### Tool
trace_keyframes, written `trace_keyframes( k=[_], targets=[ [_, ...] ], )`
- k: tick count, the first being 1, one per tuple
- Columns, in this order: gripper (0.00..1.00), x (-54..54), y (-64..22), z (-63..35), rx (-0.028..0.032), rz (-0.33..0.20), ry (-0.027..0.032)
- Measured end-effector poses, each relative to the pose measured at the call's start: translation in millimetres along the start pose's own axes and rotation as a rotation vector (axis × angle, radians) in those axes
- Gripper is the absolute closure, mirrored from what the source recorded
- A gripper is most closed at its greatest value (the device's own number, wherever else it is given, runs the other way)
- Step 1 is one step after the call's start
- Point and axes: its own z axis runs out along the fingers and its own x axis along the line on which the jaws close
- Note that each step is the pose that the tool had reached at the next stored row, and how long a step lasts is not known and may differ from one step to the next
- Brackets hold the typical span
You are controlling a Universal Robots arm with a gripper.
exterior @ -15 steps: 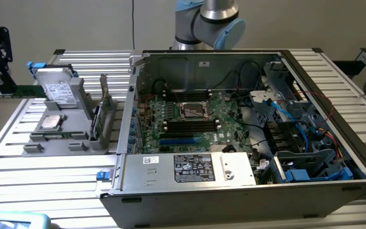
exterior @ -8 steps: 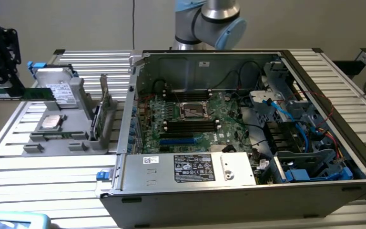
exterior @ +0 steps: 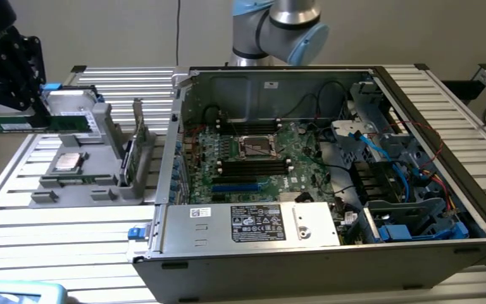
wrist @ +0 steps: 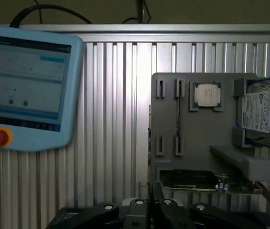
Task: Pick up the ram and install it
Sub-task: 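Pick up the ram and move it above insertion slot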
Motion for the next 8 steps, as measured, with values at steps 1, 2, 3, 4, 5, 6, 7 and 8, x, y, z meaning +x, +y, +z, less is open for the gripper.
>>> trace_keyframes(
  k=[1, 2, 3, 4, 5, 6, 7, 8],
  targets=[
    [0.86, 0.2, -4.1, 0.1, 0.0, 0.0, -0.0004],
    [0.86, 0.6, -8.6, 0.3, 0.0, 0.0, -0.0006],
    [0.86, 1.1, -13.1, 0.5, 0.0, 0.0, -0.0007],
    [0.86, 1.7, -17.7, 0.7, 0.0, 0.0, -0.0008],
    [0.86, 2.3, -22.2, 0.8, 0.0001, 0.0, -0.001],
    [0.86, 2.9, -26.7, 1.0, 0.0, 0.0, -0.0013],
    [0.86, 3.4, -31.1, 1.1, 0.0, 0.0, -0.0018],
    [0.86, 3.9, -35.6, 1.2, 0.0, 0.0, -0.0026]
  ],
)
